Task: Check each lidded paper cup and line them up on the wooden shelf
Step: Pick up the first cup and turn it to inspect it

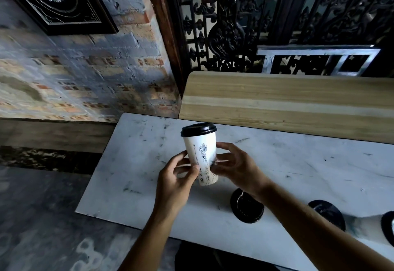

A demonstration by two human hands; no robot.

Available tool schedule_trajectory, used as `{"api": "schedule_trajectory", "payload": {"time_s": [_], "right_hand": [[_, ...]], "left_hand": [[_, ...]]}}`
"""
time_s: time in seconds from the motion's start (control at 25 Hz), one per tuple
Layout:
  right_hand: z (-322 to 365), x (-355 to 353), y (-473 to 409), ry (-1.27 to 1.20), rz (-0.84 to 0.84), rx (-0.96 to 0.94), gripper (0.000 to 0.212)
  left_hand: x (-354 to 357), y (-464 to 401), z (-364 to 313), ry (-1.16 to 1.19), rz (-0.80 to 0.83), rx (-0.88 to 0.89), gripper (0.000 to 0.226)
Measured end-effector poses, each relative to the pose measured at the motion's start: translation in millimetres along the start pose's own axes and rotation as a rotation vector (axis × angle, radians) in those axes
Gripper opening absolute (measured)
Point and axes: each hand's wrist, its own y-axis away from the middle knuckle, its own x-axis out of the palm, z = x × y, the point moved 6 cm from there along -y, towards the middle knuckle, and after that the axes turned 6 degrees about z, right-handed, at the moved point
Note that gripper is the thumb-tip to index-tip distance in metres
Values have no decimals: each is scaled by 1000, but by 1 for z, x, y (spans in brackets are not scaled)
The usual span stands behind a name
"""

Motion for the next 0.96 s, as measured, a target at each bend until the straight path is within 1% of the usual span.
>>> {"api": "schedule_trajectory", "payload": {"time_s": [0.08, 0.16, 0.32, 0.4, 0.48, 0.52, 0.72, 0.84, 0.96], "right_hand": [[6, -4, -30, 55, -5, 0, 64], [15, -8, -63, 127, -27, -8, 64], [29, -13, -143, 258, -42, -26, 43], [26, -17, -193, 292, -99, -33, 45], [21, -21, -245, 320, -139, -50, 52], [20, -25, -268, 343, -165, -67, 54], [1, -45, -384, 403, -279, -152, 54], [-8, -55, -412, 470, -351, -179, 60], [-21, -55, -430, 518, -358, -170, 60]], "left_hand": [[-3, -30, 0, -13, 8, -22, 41], [-7, -67, 0, -24, 22, -30, 46], [-20, -157, 6, -22, 70, -14, 65], [-27, -211, 20, -11, 110, -9, 63], [-32, -265, 37, 18, 148, 0, 48], [-32, -291, 43, 39, 163, 5, 45], [-13, -411, 76, 44, 214, 83, 57], [-4, -444, 88, 27, 225, 141, 59], [-3, -459, 111, 33, 200, 147, 58]]}}
